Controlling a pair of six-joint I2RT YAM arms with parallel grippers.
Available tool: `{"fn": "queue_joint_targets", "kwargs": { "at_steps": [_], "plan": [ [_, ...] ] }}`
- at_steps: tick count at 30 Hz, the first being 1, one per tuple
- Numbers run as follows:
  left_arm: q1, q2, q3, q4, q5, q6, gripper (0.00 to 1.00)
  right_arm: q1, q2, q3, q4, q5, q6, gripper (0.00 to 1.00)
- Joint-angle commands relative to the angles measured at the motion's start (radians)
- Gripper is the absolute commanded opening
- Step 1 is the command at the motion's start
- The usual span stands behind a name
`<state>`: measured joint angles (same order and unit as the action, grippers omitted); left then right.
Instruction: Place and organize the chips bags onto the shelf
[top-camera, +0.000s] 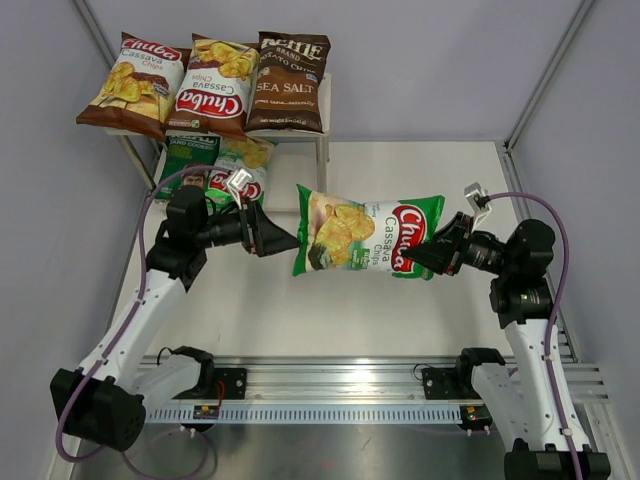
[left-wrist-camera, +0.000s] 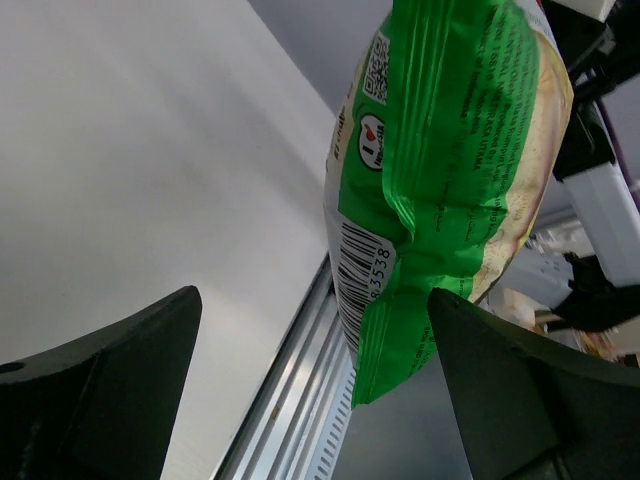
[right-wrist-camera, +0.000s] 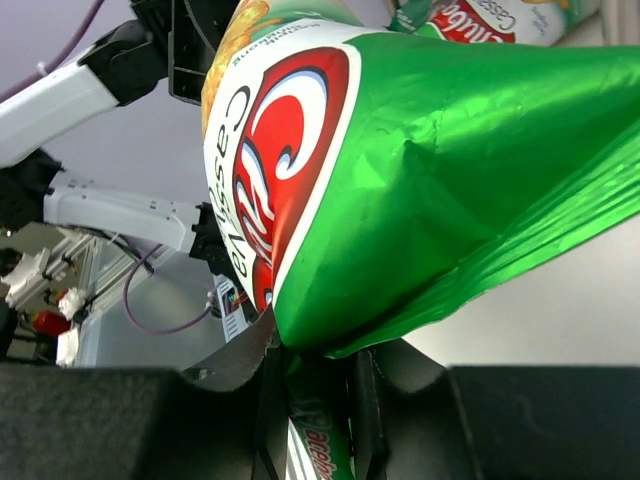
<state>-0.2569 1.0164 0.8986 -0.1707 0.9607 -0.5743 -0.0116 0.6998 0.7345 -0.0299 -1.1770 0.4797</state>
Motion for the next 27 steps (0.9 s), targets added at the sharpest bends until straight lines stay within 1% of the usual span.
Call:
{"fn": "queue_joint_targets", "kwargs": {
  "at_steps": [1, 2, 3, 7, 11, 12, 13, 15, 16, 20, 22, 23, 24, 26, 27],
  "plan": [
    [-0.057, -0.018, -0.027, 0.216, 0.150, -0.083, 0.99, 0.007, -0.023, 0.025, 0.142, -0.090, 0.031, 0.20],
    [-0.071, -0.024, -0.038, 0.247, 0.167, -0.100, 0.99, 0.007, -0.026, 0.025, 0.142, -0.089, 0.031, 0.20],
    [-0.096, -0.044, -0.053, 0.299, 0.177, -0.113, 0.99, 0.034, -0.029, 0.025, 0.143, -0.088, 0.031, 0.20],
    [-0.120, -0.071, -0.078, 0.388, 0.193, -0.182, 0.99, 0.047, -0.042, 0.020, 0.166, -0.104, 0.037, 0.20],
    [-0.146, -0.053, -0.090, 0.480, 0.187, -0.248, 0.99, 0.073, -0.048, 0.011, 0.216, -0.128, 0.059, 0.20],
    [-0.159, -0.047, -0.096, 0.567, 0.190, -0.272, 0.99, 0.078, -0.049, 0.009, 0.216, -0.131, 0.057, 0.20],
    [-0.165, -0.042, -0.105, 0.629, 0.194, -0.338, 0.99, 0.079, -0.048, 0.012, 0.205, -0.136, 0.040, 0.20],
    [-0.168, -0.035, -0.132, 0.777, 0.213, -0.404, 0.99, 0.084, -0.046, 0.025, 0.147, -0.125, -0.008, 0.20],
    [-0.168, -0.033, -0.133, 0.799, 0.217, -0.439, 0.99, 0.084, -0.048, 0.040, 0.090, -0.110, -0.054, 0.20],
    [-0.168, -0.045, -0.116, 0.795, 0.234, -0.438, 0.99, 0.082, -0.039, 0.065, -0.006, -0.073, -0.139, 0.20],
    [-0.165, -0.059, -0.102, 0.745, 0.236, -0.409, 0.99, 0.084, -0.028, 0.065, -0.027, -0.058, -0.167, 0.19],
    [-0.163, -0.062, -0.098, 0.723, 0.224, -0.397, 0.99, 0.084, -0.022, 0.065, -0.022, -0.053, -0.167, 0.18],
    [-0.165, -0.067, -0.084, 0.658, 0.210, -0.380, 0.99, 0.082, -0.016, 0.063, -0.007, -0.055, -0.161, 0.18],
    [-0.165, -0.059, -0.066, 0.582, 0.166, -0.325, 0.99, 0.084, -0.006, 0.051, 0.018, -0.061, -0.145, 0.18],
    [-0.166, -0.052, -0.061, 0.541, 0.148, -0.317, 0.99, 0.084, -0.006, 0.046, 0.066, -0.065, -0.129, 0.18]
  ]
}}
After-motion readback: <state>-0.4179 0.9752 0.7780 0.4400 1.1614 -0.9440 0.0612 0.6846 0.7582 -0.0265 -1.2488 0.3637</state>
